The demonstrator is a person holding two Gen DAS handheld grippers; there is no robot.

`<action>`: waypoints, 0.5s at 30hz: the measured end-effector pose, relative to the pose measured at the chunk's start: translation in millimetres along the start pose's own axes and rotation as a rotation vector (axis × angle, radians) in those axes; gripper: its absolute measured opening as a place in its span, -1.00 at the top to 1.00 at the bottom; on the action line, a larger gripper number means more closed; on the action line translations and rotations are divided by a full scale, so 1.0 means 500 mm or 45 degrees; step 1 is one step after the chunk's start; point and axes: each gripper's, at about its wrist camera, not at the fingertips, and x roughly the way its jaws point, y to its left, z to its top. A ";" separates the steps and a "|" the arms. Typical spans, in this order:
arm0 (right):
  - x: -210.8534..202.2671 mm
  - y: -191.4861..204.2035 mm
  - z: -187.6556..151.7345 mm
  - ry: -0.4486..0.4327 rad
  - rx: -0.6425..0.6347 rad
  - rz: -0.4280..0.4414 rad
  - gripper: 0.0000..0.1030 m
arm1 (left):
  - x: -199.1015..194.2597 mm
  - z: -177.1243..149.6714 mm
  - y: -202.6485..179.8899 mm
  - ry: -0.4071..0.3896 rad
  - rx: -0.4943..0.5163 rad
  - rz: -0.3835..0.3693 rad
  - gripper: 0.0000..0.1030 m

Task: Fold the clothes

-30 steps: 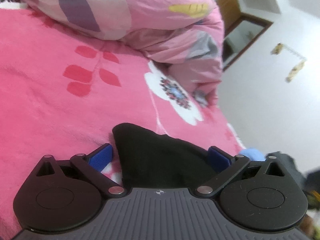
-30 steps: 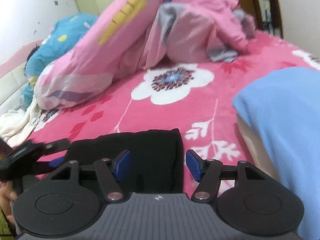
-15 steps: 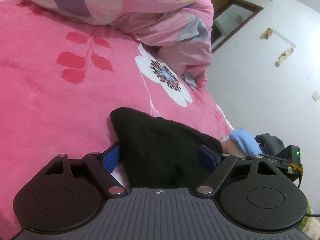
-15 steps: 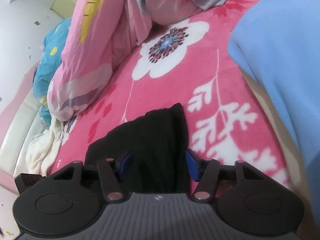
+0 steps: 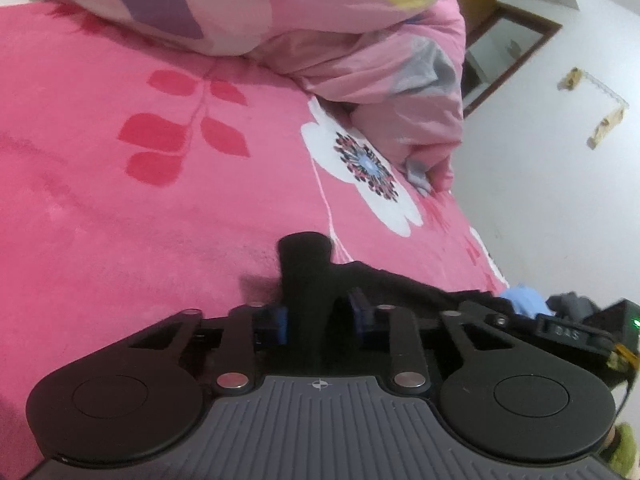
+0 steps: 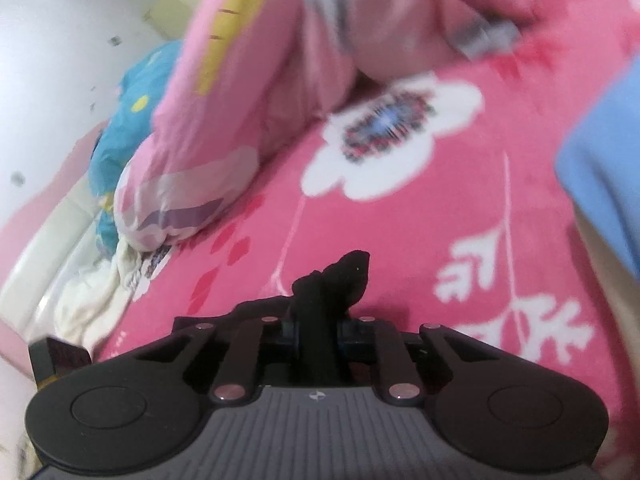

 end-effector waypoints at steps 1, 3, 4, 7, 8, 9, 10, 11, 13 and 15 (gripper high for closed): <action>-0.009 0.015 0.000 -0.017 -0.037 -0.006 0.69 | -0.007 0.000 -0.004 -0.009 -0.008 -0.007 0.65; -0.028 0.045 -0.001 -0.054 -0.107 -0.018 0.70 | -0.024 -0.002 -0.019 -0.042 -0.001 -0.023 0.69; -0.038 0.060 -0.003 -0.074 -0.141 -0.024 0.70 | -0.035 -0.003 -0.030 -0.061 0.012 -0.026 0.72; -0.077 0.105 -0.011 -0.147 -0.228 -0.037 0.70 | -0.080 -0.007 -0.069 -0.143 0.064 -0.040 0.74; -0.093 0.121 -0.015 -0.175 -0.254 -0.040 0.70 | -0.099 -0.010 -0.083 -0.175 0.083 -0.052 0.74; -0.108 0.136 -0.020 -0.204 -0.280 -0.042 0.70 | -0.119 -0.014 -0.097 -0.208 0.102 -0.063 0.74; -0.128 0.151 -0.027 -0.238 -0.301 -0.043 0.70 | -0.141 -0.019 -0.111 -0.240 0.122 -0.074 0.75; -0.151 0.166 -0.036 -0.278 -0.319 -0.045 0.70 | -0.161 -0.024 -0.125 -0.271 0.141 -0.084 0.75; -0.190 0.186 -0.054 -0.341 -0.328 -0.028 0.70 | -0.200 -0.037 -0.153 -0.322 0.179 -0.099 0.75; -0.233 0.202 -0.076 -0.411 -0.330 -0.010 0.70 | -0.239 -0.052 -0.185 -0.367 0.230 -0.119 0.79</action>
